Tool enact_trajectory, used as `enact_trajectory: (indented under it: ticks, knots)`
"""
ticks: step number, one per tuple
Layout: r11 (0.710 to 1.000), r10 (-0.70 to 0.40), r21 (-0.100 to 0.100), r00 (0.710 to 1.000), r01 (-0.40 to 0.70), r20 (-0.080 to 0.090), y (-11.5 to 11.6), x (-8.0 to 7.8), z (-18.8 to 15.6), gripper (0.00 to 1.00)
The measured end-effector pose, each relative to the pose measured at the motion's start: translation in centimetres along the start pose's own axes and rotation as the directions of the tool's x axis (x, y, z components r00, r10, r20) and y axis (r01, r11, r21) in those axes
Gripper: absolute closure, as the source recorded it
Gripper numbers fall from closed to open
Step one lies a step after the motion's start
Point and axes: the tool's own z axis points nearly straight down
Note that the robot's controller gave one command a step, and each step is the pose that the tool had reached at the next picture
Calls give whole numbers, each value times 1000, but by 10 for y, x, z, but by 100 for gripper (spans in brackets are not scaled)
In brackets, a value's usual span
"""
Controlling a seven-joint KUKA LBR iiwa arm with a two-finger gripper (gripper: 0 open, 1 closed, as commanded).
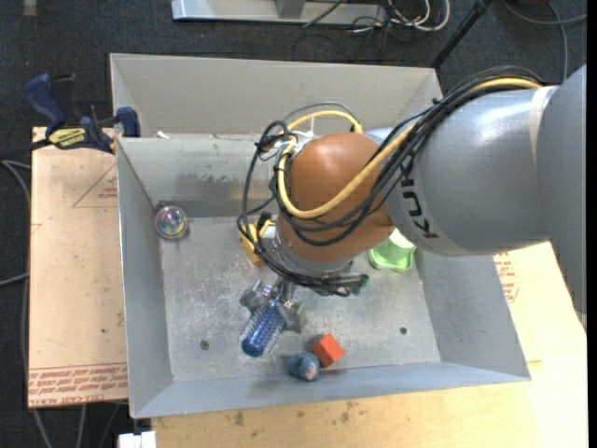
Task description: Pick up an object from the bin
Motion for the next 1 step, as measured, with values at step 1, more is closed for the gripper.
enact_trajectory:
  ticks: [1]
  knots:
    - [1000,4,-4,1000,-4,-5,0,-1,-6,100]
